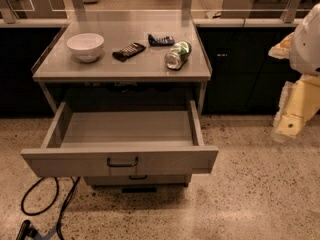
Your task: Place green can into top drawer
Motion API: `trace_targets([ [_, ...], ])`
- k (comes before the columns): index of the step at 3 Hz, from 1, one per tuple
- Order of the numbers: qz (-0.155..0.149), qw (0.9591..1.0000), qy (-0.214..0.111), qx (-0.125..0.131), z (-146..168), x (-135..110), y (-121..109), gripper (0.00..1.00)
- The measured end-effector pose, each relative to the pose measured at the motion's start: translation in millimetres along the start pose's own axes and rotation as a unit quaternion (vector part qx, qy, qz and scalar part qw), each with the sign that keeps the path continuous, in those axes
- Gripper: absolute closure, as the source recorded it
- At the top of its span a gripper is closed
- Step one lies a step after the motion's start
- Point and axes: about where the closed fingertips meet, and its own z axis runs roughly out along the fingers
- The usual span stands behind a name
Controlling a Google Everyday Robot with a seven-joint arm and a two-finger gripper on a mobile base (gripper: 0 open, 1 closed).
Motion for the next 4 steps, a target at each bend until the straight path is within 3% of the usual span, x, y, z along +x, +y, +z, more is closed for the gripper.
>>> trace_targets([
  [1, 0.000, 1.0000, 0.000, 0.000, 0.1, 0.0, -0.1, 0.00],
  [2, -0.007, 0.9993, -0.016, -0.034, 22.8, -4.0, -12.3, 0.00],
  [3, -0.044, 0.9934, -0.051, -0.093, 77.8, -27.8, -37.6, 0.00],
  [4, -0.087, 0.9802, -0.080, -0.159, 159.7, -69.0, -59.6, 0.00],
])
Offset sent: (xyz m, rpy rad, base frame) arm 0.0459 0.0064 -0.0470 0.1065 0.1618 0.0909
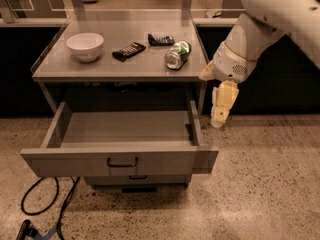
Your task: Place green can into top drawer
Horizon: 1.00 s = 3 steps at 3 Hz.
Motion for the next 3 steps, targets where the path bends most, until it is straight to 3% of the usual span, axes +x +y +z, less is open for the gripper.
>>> trace_targets([
  [1, -0.051, 0.9982, -0.013, -0.029, 59.7, -47.2, -40.5, 0.00],
  [2, -0.058, 0.9975, -0.017, -0.036, 74.5, -56.6, -47.9, 0.00],
  [3, -0.041, 0.9983, -0.026, -0.032, 80.2, -49.4, -49.4, 0.00],
])
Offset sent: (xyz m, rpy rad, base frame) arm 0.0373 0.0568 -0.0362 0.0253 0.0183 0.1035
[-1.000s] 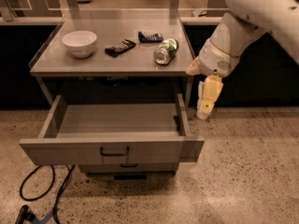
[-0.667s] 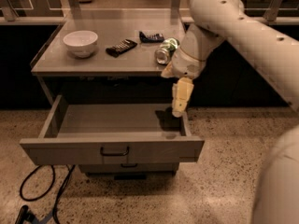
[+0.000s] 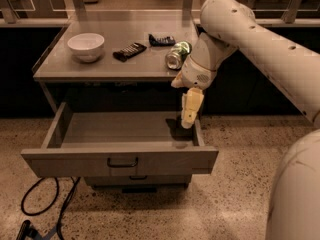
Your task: Place green can into top drawer
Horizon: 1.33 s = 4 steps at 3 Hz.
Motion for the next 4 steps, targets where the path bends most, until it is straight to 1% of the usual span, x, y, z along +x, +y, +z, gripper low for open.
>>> trace_targets([
  [1, 0.063, 0.9940, 0.018, 0.088, -39.1, 23.0, -1.5, 0.00],
  [2, 0.123, 0.9651, 0.044, 0.227, -108.9, 26.4, 12.7, 0.00],
  [3, 0.138, 0.9442, 0.035, 0.297, -152.6, 8.2, 15.1, 0.00],
  [4, 0.138, 0.9445, 0.034, 0.296, -152.4, 7.3, 15.4, 0.00],
])
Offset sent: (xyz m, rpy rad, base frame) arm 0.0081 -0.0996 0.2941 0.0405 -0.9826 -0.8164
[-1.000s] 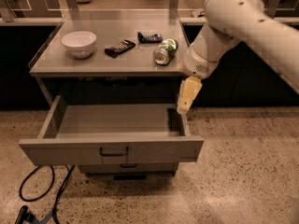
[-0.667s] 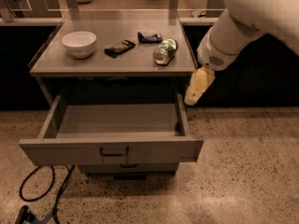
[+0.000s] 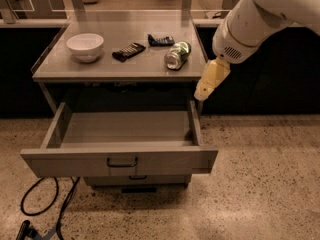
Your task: Place green can into top drawer
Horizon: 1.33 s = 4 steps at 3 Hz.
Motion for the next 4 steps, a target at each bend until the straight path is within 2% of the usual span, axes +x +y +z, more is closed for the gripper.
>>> trace_targets([
  [1, 0.001, 0.9995, -0.021, 0.025, 6.2, -39.3, -23.7, 0.00],
  [2, 0.014, 0.9988, -0.017, 0.044, 26.0, -83.6, -60.9, 0.00],
  [3, -0.006, 0.9970, -0.055, 0.055, 13.0, -144.7, -68.1, 0.00],
  [4, -0.006, 0.9969, -0.056, 0.055, 12.9, -144.9, -68.1, 0.00],
])
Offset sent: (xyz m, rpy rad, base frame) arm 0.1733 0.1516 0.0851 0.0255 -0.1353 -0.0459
